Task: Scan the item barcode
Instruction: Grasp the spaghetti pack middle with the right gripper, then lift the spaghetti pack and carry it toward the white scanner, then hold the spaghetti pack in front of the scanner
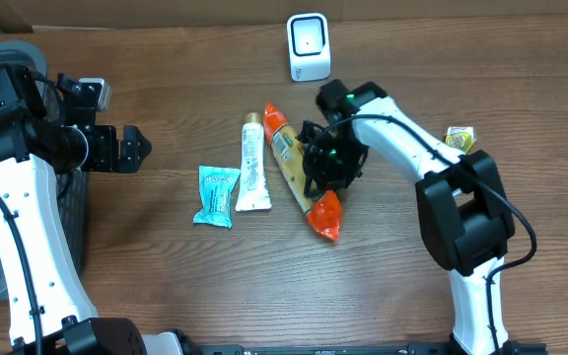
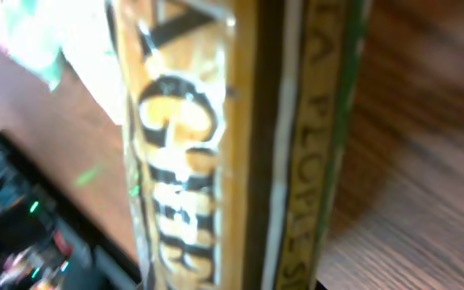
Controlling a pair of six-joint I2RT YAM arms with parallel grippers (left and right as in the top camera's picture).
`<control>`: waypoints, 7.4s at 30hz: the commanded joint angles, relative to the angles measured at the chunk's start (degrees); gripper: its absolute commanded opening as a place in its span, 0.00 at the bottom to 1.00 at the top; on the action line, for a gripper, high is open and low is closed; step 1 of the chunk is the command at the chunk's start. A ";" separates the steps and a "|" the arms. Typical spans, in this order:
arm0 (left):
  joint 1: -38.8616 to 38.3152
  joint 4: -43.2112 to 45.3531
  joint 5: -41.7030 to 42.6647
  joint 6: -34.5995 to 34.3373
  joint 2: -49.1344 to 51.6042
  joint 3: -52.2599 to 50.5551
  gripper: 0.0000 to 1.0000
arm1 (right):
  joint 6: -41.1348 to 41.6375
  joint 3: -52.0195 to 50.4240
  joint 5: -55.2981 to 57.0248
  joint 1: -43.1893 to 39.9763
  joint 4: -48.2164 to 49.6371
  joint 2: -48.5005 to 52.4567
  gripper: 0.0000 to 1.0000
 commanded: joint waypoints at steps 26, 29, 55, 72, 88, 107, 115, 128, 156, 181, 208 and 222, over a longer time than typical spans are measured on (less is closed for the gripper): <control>-0.04 0.09 0.66 1.29 0.35 -0.02 1.00 | -14.49 -0.63 5.46 -6.43 -1.57 -2.34 0.78; -0.04 0.07 0.66 1.29 0.35 -0.02 1.00 | -14.47 -0.63 8.02 -3.13 -0.79 -2.34 0.79; -0.04 0.07 0.66 1.29 0.35 -0.02 1.00 | -0.74 -12.76 -6.29 -6.73 9.75 -2.58 0.04; -0.04 0.07 0.63 1.31 0.35 -0.02 1.00 | -4.28 -10.56 -14.62 -11.30 10.19 -30.21 0.04; -0.04 0.07 0.66 1.29 0.35 -0.02 1.00 | 9.01 -10.56 -8.48 -11.28 17.25 -45.05 0.04; -0.04 0.07 0.66 1.29 0.35 -0.02 1.00 | 11.34 29.81 42.60 -2.27 -2.86 -26.34 0.04; -0.04 0.07 0.66 1.31 0.35 -0.02 0.99 | 4.44 32.33 67.25 1.42 5.88 -13.05 0.04; -0.04 0.07 0.66 1.31 0.35 -0.02 1.00 | -16.92 32.28 87.19 1.79 27.32 6.03 0.04; -0.04 0.07 0.66 1.29 0.35 -0.02 1.00 | -16.24 29.79 95.14 1.46 38.03 18.18 0.04; -0.04 0.07 0.66 1.29 0.35 -0.02 1.00 | -16.31 29.79 98.36 1.73 38.88 18.38 0.04; -0.04 0.07 0.66 1.31 0.35 -0.02 1.00 | -11.82 29.79 96.78 1.75 36.17 18.38 0.04; -0.04 0.07 0.66 1.29 0.35 -0.02 1.00 | -12.74 29.79 94.16 1.86 35.15 18.38 0.04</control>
